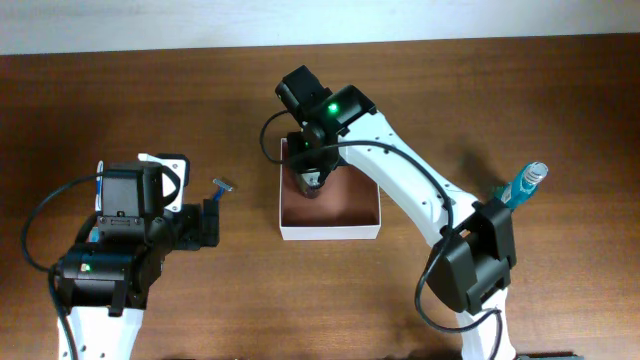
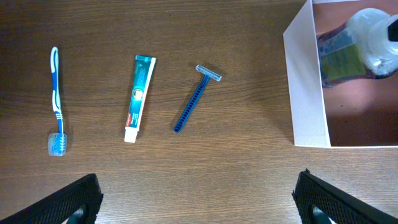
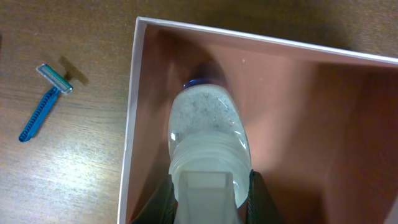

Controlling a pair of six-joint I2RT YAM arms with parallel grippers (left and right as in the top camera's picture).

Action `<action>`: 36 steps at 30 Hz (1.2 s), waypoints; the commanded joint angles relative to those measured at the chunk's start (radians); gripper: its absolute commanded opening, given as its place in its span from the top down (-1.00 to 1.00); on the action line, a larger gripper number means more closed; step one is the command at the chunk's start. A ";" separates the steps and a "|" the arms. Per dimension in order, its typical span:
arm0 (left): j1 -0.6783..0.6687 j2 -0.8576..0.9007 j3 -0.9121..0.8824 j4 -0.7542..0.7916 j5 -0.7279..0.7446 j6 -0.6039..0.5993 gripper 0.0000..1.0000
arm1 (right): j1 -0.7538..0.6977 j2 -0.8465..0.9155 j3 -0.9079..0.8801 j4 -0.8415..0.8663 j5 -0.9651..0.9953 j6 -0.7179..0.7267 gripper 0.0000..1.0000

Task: Pack container
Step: 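Carry the soap bottle left and lower it into the box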

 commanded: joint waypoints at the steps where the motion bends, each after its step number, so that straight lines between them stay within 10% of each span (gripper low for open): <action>1: 0.002 0.003 0.021 -0.001 0.011 -0.007 -0.99 | 0.010 0.003 0.032 0.011 -0.006 0.013 0.91; 3: 0.002 0.003 0.021 -0.001 0.011 -0.007 -0.99 | 0.010 0.006 0.031 0.013 -0.005 0.012 0.70; 6: 0.002 0.003 0.021 -0.001 0.011 -0.007 -1.00 | 0.010 0.006 0.032 0.018 -0.005 0.012 -0.13; 36: 0.003 0.003 0.021 -0.009 0.010 -0.007 -0.99 | 0.006 -0.253 0.033 -0.059 0.062 -0.197 -0.17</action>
